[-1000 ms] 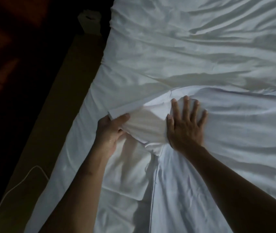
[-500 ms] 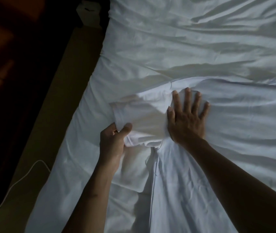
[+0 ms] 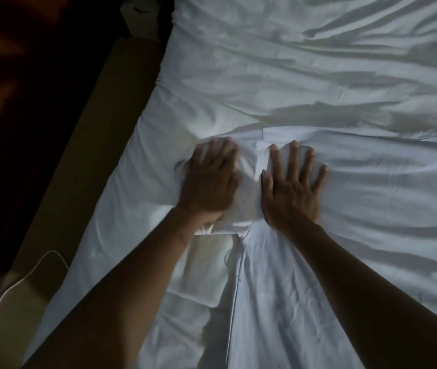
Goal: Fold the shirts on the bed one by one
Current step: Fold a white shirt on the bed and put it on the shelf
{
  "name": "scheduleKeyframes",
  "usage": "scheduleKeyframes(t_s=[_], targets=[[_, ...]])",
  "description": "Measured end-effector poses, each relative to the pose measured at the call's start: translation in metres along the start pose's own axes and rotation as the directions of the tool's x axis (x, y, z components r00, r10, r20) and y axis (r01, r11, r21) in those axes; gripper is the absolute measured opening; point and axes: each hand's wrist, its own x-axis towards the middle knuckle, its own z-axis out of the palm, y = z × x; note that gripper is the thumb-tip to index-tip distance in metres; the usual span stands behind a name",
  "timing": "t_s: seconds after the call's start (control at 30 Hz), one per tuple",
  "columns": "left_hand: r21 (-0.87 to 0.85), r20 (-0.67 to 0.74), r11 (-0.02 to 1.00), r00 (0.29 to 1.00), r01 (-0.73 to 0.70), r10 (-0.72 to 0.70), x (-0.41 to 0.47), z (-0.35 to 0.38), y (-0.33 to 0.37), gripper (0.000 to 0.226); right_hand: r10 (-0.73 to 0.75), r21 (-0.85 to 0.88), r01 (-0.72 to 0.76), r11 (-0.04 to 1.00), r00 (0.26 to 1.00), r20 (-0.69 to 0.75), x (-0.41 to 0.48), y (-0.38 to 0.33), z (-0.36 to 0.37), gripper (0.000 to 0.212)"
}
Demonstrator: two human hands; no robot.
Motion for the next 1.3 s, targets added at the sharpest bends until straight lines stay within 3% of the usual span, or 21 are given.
scheduleKeyframes(t_s=[0.07, 0.13, 0.2, 0.27, 0.3, 0.4, 0.5, 0.57, 0.67, 0.77, 0.9, 1.0, 1.07, 1.17, 1.3], targets=[[0.009, -0.001, 0.987, 0.987, 0.160, -0.160, 0.011, -0.004, -0.015, 0.062, 0.000, -0.004, 0.000, 1.000, 1.000, 0.003, 0.000, -0.001, 0.000, 0.063], [0.030, -0.095, 0.980, 0.976, 0.198, -0.194, 0.022, -0.016, -0.008, 0.060, -0.002, -0.006, 0.002, 1.000, 1.000, -0.001, -0.001, -0.001, 0.000, 0.064], [0.057, -0.154, 0.998, 0.988, 0.004, 0.005, 0.031, -0.017, 0.013, 0.058, -0.003, -0.003, 0.003, 1.000, 1.000, -0.012, -0.001, -0.001, 0.000, 0.065], [0.060, -0.123, 0.976, 0.969, -0.210, 0.216, 0.036, -0.007, 0.028, 0.056, 0.003, -0.002, -0.003, 1.000, 1.000, -0.013, -0.001, 0.000, 0.000, 0.068], [0.052, -0.102, 0.972, 0.967, -0.228, 0.232, 0.039, 0.000, 0.027, 0.055, 0.004, 0.008, -0.004, 1.000, 1.000, -0.006, -0.001, 0.000, 0.000, 0.070], [0.092, -0.064, 0.991, 0.992, -0.099, 0.106, 0.050, 0.012, 0.017, 0.054, -0.037, 0.069, 0.035, 0.997, 0.999, 0.031, 0.002, 0.006, -0.005, 0.073], [0.112, -0.130, 0.994, 0.991, -0.011, 0.026, 0.065, 0.006, 0.031, 0.054, -0.086, 0.124, 0.088, 0.988, 0.996, -0.017, 0.014, 0.028, -0.021, 0.071], [0.106, -0.129, 0.992, 0.988, -0.069, 0.082, 0.070, 0.004, 0.050, 0.058, -0.056, 0.097, 0.060, 0.993, 0.998, -0.042, 0.031, 0.053, -0.033, 0.069], [0.098, -0.039, 0.982, 0.986, -0.159, 0.164, 0.072, 0.016, 0.057, 0.063, -0.043, -0.017, 0.044, 0.999, 0.998, 0.055, 0.058, 0.088, -0.042, 0.072], [0.125, 0.006, 0.990, 0.998, -0.064, 0.064, 0.082, 0.030, 0.048, 0.067, -0.101, -0.072, 0.113, 0.991, 0.983, 0.155, 0.077, 0.106, -0.044, 0.075], [0.162, 0.035, 0.986, 0.999, 0.036, -0.042, 0.092, 0.015, 0.062, 0.069, -0.090, -0.023, 0.094, 0.995, 0.988, 0.128, 0.064, 0.099, -0.047, 0.074], [0.076, -0.101, 0.995, 0.993, 0.062, -0.054, 0.054, -0.006, 0.087, 0.063, -0.083, 0.078, 0.079, 0.994, 0.995, 0.057, 0.005, 0.084, -0.042, 0.070], [-0.015, -0.184, 0.990, 0.972, 0.143, -0.143, 0.003, -0.015, 0.108, 0.063, -0.085, 0.158, 0.077, 0.984, 0.995, 0.046, -0.053, 0.074, -0.036, 0.069], [-0.104, -0.134, 0.910, 0.902, 0.400, -0.412, -0.081, -0.012, 0.142, 0.074, -0.069, 0.199, 0.060, 0.978, 0.997, 0.036, -0.139, 0.063, -0.028, 0.067], [-0.169, 0.007, 0.730, 0.742, 0.662, -0.671, -0.157, -0.006, 0.179, 0.074, -0.066, 0.179, 0.060, 0.982, 0.997, 0.027, -0.222, 0.059, -0.024, 0.066]])
